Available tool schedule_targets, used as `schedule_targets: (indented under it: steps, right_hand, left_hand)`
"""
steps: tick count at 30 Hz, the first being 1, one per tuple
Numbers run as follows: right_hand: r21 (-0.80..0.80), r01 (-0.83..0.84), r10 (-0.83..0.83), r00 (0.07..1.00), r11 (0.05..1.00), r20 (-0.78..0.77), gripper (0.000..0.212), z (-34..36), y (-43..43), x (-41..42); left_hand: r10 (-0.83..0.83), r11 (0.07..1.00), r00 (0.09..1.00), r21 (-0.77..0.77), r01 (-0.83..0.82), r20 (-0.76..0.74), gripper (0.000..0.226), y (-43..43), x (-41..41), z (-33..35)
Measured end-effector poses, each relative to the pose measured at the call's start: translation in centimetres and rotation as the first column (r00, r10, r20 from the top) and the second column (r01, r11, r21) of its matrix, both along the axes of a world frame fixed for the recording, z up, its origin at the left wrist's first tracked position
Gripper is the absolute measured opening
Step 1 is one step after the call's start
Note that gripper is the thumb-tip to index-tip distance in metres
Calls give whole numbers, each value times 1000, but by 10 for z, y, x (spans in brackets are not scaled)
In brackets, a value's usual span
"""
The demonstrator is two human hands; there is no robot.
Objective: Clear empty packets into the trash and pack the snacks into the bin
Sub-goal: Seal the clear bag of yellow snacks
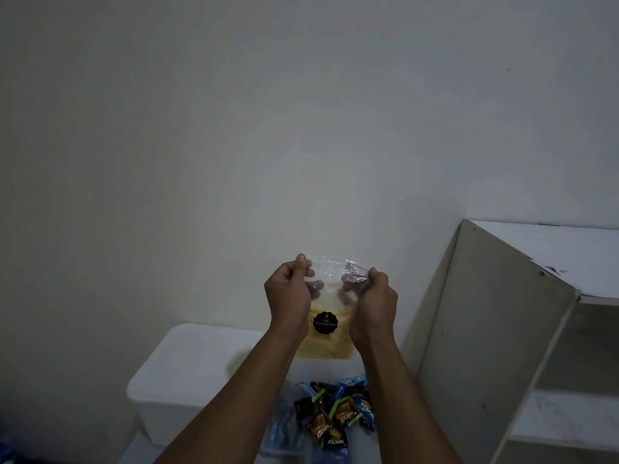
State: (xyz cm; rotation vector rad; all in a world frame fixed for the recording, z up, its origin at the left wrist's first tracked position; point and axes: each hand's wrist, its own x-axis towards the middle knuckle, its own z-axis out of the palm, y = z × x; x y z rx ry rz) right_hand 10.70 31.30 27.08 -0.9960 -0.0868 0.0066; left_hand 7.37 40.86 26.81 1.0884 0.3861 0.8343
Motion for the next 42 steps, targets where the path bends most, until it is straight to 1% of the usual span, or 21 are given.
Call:
schedule_targets:
  steps: [2,5,7,9,10,11,12,14,15,17,18,20,21,23,25,29,32,36,38,42]
  right_hand:
    - [-79,-18,20,999,997,28,36,-6,-3,0]
    - [-187,-17,39,993,982,112,29,-20,-10,3]
    - [-246,-3,40,988,969,146,26,-28,-16,4]
    - [-291,5,47,984,957,170,24,-34,-21,2]
    - [-316,-7,68,981,949,183,23,-37,-23,1]
    - [-345,-32,104,975,938,194,23,-40,-25,-1]
    - [-377,-65,150,968,924,201,24,-44,-27,-2]
    - [-437,-139,247,948,889,200,22,-51,-30,-2]
    - [-452,-182,295,935,873,195,21,-55,-31,-3]
    - [-447,-277,385,907,850,169,24,-61,-33,-4]
    - [-428,-320,413,900,845,142,30,-62,-32,-5]
    - [-355,-356,399,915,864,54,47,-62,-29,-7]
    - [-320,-343,365,931,883,10,50,-61,-28,-6]
    - [-316,-289,294,955,904,-32,43,-59,-25,-3]
    - [-343,-267,265,963,901,-52,34,-57,-23,-1]
    - [-407,-300,288,953,863,-92,21,-55,-24,2]
    - [-388,-341,310,940,856,-142,23,-55,-23,4]
    - [-406,-356,303,934,842,-191,19,-56,-21,8]
    - [-424,-363,313,931,829,-185,18,-56,-21,8]
    - [-503,-379,357,923,777,-144,20,-57,-18,2]
  left_hand:
    - [2,1000,1000,22,-2,-12,25,3,0,-6]
    - [17,994,997,105,-10,-69,25,9,1,-16]
    - [108,984,984,157,-85,-144,24,13,2,-21]
    - [204,966,953,206,-158,-226,30,18,0,-26]
    - [195,969,944,198,-145,-265,33,20,-1,-28]
    - [134,985,945,146,-94,-300,36,20,-2,-29]
    - [32,999,946,49,-17,-323,38,19,-5,-28]
    - [-185,977,931,-164,139,-314,37,17,-8,-28]
    - [-252,955,921,-230,187,-297,33,16,-9,-30]
    - [-313,925,913,-300,231,-261,25,15,-10,-37]
    - [-323,919,912,-313,239,-252,21,14,-11,-39]
    - [-318,926,912,-290,240,-261,13,10,-12,-44]
    - [-318,933,908,-258,249,-272,9,8,-13,-47]
    - [-332,941,895,-174,291,-298,8,4,-14,-50]
    - [-351,936,885,-101,336,-306,9,3,-14,-54]
    - [-408,905,865,-2,426,-292,13,4,-17,-54]
    - [-440,876,844,61,479,-306,16,7,-18,-52]
    - [-467,842,814,106,528,-346,12,9,-19,-53]
    - [-443,859,824,94,503,-353,9,9,-19,-54]
    - [-355,922,869,25,387,-346,9,7,-15,-54]
